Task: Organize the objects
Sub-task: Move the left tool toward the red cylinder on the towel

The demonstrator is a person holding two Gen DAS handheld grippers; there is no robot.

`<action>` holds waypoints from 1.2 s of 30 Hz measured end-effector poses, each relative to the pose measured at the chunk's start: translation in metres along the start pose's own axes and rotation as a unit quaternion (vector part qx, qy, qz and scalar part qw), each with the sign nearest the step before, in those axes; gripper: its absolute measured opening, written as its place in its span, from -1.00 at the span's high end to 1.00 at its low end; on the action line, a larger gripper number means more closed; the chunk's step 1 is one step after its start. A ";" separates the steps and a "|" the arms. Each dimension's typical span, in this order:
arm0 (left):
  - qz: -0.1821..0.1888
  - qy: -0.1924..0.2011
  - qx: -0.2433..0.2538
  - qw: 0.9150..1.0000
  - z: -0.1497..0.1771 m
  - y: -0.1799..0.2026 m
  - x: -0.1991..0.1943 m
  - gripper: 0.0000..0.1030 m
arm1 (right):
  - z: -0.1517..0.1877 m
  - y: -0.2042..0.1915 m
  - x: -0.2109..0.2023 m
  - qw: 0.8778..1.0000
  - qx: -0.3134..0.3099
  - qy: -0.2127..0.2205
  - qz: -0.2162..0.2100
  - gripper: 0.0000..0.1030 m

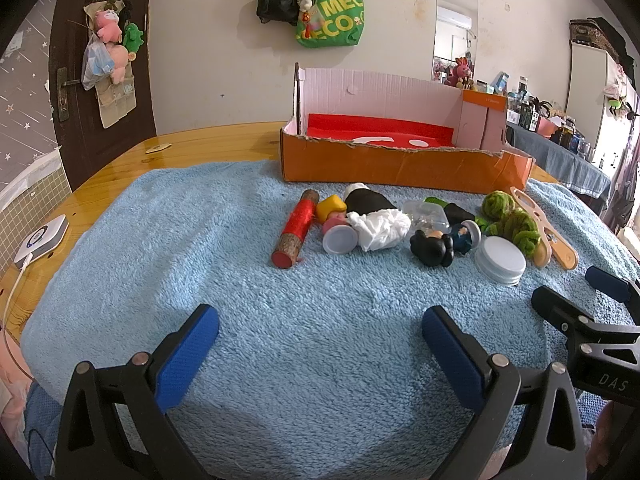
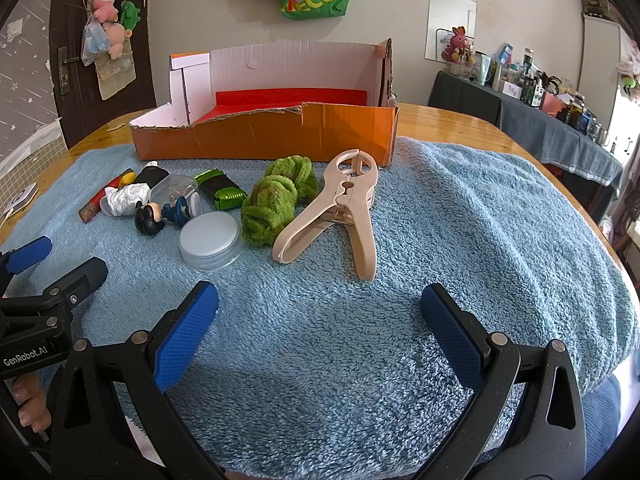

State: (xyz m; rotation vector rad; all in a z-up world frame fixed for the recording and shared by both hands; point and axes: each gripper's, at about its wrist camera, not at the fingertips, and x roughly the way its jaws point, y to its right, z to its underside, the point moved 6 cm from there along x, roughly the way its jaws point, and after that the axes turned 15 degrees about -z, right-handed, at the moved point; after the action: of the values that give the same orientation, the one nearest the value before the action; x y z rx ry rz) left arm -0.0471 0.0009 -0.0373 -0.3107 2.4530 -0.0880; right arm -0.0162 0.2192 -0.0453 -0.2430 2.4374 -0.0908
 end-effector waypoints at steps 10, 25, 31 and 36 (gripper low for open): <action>0.003 -0.001 -0.001 1.000 0.000 0.000 0.000 -1.00 | 0.000 0.001 -0.001 1.000 0.002 -0.001 0.001 -1.00; 0.028 -0.019 -0.011 0.999 -0.013 -0.009 0.000 -1.00 | -0.007 0.003 -0.001 1.000 0.014 -0.007 -0.005 -1.00; 0.030 -0.024 -0.008 0.999 -0.021 -0.017 0.003 -1.00 | -0.019 0.004 -0.005 1.000 0.011 0.004 0.003 -1.00; 0.025 -0.018 0.001 1.000 -0.037 -0.022 0.005 -1.00 | -0.036 0.008 -0.008 1.000 0.013 0.015 0.010 -1.00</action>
State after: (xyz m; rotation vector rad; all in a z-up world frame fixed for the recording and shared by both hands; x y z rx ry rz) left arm -0.0698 -0.0227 -0.0084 -0.2471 2.4228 -0.0614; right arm -0.0341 0.2287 -0.0136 -0.2079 2.4656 -0.1183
